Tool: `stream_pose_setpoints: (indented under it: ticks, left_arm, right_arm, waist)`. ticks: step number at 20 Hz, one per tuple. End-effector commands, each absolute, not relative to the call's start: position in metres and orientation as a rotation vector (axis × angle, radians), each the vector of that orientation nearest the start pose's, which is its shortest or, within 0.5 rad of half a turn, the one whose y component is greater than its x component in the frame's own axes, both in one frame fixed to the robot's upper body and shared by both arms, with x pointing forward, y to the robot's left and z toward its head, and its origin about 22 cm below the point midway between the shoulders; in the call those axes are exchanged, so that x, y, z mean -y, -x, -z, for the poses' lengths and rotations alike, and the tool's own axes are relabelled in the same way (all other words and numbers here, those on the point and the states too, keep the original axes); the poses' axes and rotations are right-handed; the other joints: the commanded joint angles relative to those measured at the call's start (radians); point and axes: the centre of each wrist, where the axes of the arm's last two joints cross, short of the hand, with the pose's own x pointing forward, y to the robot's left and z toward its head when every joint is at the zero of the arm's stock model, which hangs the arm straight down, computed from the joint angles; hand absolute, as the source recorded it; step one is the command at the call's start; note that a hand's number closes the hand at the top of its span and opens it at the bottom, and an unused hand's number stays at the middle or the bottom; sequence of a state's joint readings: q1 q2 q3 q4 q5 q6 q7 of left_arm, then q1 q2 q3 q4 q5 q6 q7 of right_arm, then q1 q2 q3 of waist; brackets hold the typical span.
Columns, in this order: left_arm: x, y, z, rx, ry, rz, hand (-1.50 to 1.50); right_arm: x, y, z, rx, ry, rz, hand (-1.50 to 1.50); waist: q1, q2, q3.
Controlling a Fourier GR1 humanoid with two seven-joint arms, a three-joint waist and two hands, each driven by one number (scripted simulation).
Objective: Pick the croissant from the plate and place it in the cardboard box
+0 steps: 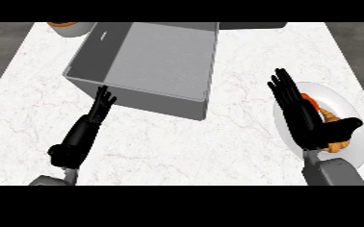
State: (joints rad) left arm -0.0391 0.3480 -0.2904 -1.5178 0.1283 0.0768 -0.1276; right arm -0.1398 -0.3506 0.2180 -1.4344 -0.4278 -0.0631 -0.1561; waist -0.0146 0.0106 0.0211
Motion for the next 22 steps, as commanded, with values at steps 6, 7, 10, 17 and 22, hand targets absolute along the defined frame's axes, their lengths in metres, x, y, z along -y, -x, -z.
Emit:
stream_pose_setpoints:
  ticks: [6,7,10,17,22]
  left_arm:
    - [-0.311,-0.244,-0.009,1.515,-0.437,0.215,0.0]
    - [-0.296,-0.239,-0.001,1.514,-0.341,0.235,0.0]
    - [-0.295,-0.234,0.005,1.467,-0.365,0.195,0.0]
    - [-0.298,-0.247,-0.015,1.454,-0.376,0.192,0.0]
    - [-0.29,-0.241,-0.006,1.46,-0.383,0.192,0.0]
  right_arm:
    - [0.385,-0.288,-0.085,1.988,0.533,0.284,-1.5]
    - [0.433,-0.24,-0.038,1.513,0.849,-0.09,-1.5]
    - [0.422,-0.252,-0.019,1.547,1.014,0.499,-1.5]
    - [0.436,-0.227,-0.006,1.56,1.108,0.311,-1.5]
    - [0.464,-0.207,-0.029,1.292,1.178,-0.043,-1.5]
  waist:
    - [0.002,-0.012,-0.018]
    - [-0.024,0.037,-0.051]
    - [0.004,-0.003,-0.018]
    - [0.013,-0.01,-0.021]
    - [0.017,-0.01,-0.025]
